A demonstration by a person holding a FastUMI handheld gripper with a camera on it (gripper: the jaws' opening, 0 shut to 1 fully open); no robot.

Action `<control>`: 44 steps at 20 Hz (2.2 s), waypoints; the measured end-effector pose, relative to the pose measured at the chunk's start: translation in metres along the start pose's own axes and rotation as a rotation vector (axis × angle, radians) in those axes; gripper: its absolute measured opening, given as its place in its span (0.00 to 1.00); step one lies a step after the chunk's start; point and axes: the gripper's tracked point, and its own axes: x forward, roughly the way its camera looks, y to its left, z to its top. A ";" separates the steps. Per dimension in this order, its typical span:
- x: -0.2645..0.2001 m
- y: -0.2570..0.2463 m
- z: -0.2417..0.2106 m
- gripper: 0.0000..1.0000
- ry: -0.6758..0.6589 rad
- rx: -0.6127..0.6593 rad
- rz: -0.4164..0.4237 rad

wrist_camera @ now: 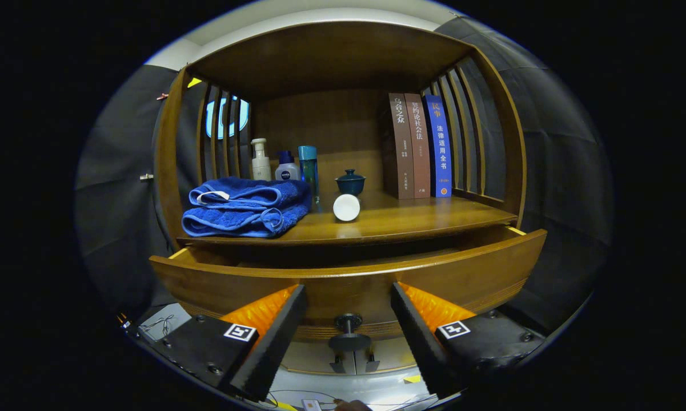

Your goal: Pull open the drawer, take out the items inside it, and place them on the countertop above the cabinet.

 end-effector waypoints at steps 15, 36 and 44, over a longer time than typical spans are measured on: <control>0.039 0.000 0.006 0.99 0.001 0.004 -0.001; 0.038 0.008 -0.001 1.00 0.026 -0.026 0.013; 0.001 0.011 0.063 0.99 -0.066 -0.021 0.036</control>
